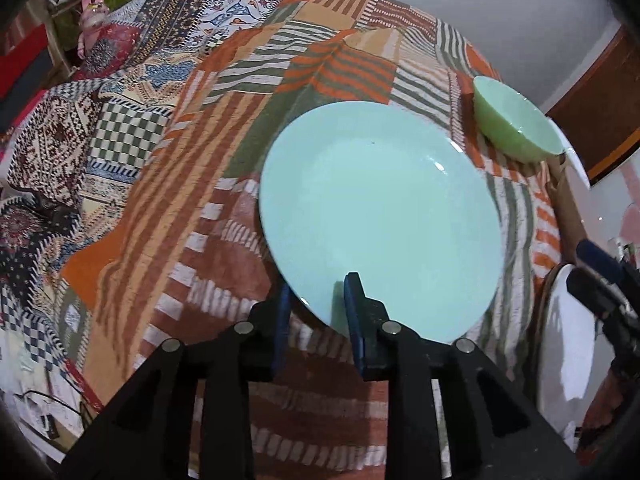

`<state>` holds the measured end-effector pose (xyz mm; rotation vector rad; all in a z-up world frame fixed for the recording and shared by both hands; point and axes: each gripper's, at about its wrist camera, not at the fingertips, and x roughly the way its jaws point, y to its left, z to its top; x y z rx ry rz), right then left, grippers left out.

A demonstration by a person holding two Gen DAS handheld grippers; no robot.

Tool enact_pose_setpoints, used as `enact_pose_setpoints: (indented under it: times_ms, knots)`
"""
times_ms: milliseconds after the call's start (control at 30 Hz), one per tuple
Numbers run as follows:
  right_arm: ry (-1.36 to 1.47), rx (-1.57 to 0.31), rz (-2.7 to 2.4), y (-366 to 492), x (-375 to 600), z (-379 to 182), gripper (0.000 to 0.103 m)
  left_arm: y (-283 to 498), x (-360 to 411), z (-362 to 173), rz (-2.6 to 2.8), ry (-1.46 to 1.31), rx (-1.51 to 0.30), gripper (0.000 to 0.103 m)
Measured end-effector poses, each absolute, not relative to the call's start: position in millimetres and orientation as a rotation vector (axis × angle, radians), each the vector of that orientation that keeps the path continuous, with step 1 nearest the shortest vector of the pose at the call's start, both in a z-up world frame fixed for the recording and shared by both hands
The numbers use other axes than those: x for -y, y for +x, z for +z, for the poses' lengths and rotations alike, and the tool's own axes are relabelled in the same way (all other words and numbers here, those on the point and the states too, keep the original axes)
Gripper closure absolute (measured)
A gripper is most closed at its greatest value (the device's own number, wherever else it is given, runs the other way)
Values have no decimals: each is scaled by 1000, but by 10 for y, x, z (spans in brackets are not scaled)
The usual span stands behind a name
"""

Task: Organize plates and bowls
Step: 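Lift the mint green plate with the left gripper and carry it toward the plate stack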

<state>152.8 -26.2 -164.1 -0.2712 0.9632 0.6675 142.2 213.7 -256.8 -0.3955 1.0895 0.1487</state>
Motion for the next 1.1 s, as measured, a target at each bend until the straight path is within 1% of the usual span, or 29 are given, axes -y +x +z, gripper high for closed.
enact_pose_setpoints:
  times_ms: [100, 167, 400, 633, 667, 700, 733, 767, 800, 867, 967, 1000, 1033, 1067, 1100]
  knots:
    - [-279, -974, 675, 1601, 194, -1667, 44, 1447, -2224, -2560, 168, -397, -1082, 77]
    - [-281, -984, 674, 1659, 161, -1681, 44, 1473, -2291, -2546, 173, -409, -1072, 75]
    - [-282, -1004, 672, 1925, 4, -1741, 44, 1674, -2433, -2563, 189, -398, -1075, 75]
    - [-289, -1127, 692, 2178, -144, -2009, 44, 1766, -2438, -2671, 161, -398, -1093, 75]
    - [-286, -1141, 700, 2187, -152, -2038, 48, 1765, -2432, -2674, 159, -393, -1090, 75]
    - [-291, -1163, 713, 2192, -173, -2080, 56, 1764, -2427, -2677, 155, -387, -1087, 75]
    - [-300, -1176, 715, 2200, -184, -2103, 59, 1762, -2425, -2681, 153, -384, -1085, 75]
    - [-310, -1184, 720, 2204, -198, -2128, 65, 1765, -2423, -2686, 152, -384, -1085, 75]
    - [-320, -1193, 724, 2202, -219, -2158, 68, 1767, -2426, -2690, 151, -384, -1085, 75]
    - [-335, -1204, 728, 2199, -250, -2203, 70, 1774, -2419, -2691, 147, -379, -1085, 75]
    - [-330, -1221, 754, 2205, -304, -2228, 70, 1786, -2387, -2694, 129, -371, -1087, 75]
    - [-326, -1227, 758, 2208, -317, -2231, 72, 1782, -2379, -2690, 131, -364, -1086, 75]
    - [-325, -1235, 768, 2210, -337, -2232, 77, 1781, -2367, -2684, 135, -352, -1088, 74]
    - [-329, -1236, 757, 2211, -344, -2228, 80, 1780, -2359, -2682, 140, -348, -1091, 74]
    - [-327, -1235, 752, 2210, -347, -2222, 80, 1773, -2359, -2678, 142, -350, -1092, 74]
